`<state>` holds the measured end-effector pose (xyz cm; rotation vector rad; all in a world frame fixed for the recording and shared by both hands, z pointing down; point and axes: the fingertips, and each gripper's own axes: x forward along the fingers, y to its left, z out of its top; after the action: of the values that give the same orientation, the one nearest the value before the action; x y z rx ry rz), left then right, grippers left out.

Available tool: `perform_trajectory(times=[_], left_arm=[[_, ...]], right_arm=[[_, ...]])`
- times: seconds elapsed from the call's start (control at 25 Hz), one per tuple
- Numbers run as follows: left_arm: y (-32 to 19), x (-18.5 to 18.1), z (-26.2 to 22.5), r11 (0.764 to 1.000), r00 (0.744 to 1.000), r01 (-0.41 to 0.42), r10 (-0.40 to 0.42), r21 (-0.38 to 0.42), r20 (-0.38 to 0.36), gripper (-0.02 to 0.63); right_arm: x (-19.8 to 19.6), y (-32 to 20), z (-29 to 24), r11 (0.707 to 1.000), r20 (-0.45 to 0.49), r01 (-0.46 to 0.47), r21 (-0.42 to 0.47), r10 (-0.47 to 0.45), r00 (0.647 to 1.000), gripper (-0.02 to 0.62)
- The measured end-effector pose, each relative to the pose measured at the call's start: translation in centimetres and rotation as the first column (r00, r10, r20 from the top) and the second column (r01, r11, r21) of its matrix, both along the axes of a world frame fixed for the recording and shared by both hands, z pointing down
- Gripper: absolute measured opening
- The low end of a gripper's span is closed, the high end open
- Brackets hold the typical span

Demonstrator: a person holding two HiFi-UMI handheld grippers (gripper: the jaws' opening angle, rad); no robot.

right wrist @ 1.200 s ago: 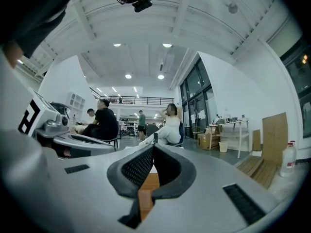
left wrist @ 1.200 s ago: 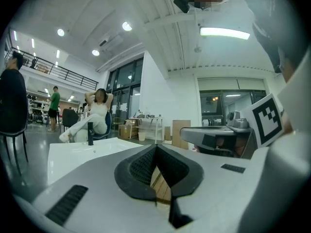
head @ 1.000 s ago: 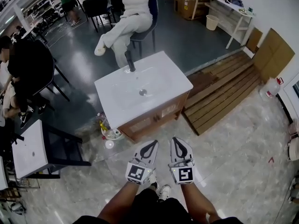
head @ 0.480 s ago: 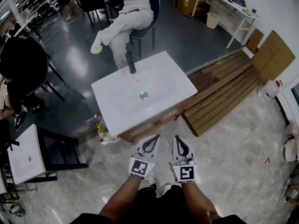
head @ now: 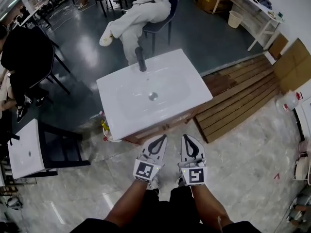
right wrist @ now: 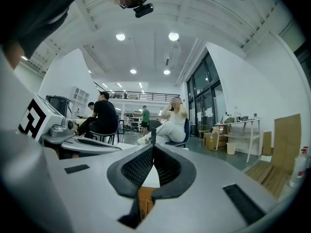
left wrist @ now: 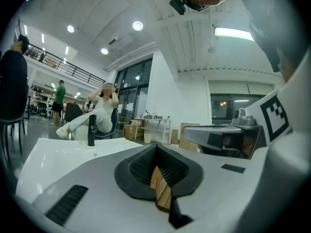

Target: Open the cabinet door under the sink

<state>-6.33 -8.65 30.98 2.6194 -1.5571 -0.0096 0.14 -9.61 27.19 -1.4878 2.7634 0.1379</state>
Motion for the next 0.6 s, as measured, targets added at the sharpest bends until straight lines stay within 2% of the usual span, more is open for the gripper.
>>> perform_trajectory(times=[0.16,0.4,0.6], left_arm=[[-1.5,0.3,1.9,0.997,0.997,0.074,-0.075,-0.033,-0.026,0.014],[-2.7,1.5,7.4,0.982,0.990,0.142,-0.144,-0.123,-0.007,0.014],[-4.9,0.7,12.2,0.967,0.979,0.201,-0.202,-0.155,0.011,0.014]], right_arm=[[0.0,-1.6,2.0,0.997,-0.014,0.069,-0.033,-0.070,0.997,0.023],[0.5,-4.0,6.2,0.987,-0.028,0.129,-0.101,-0.132,0.991,0.023],[0.4,-6.1,9.2,0.974,0.019,0.177,-0.142,-0.176,0.984,0.023]])
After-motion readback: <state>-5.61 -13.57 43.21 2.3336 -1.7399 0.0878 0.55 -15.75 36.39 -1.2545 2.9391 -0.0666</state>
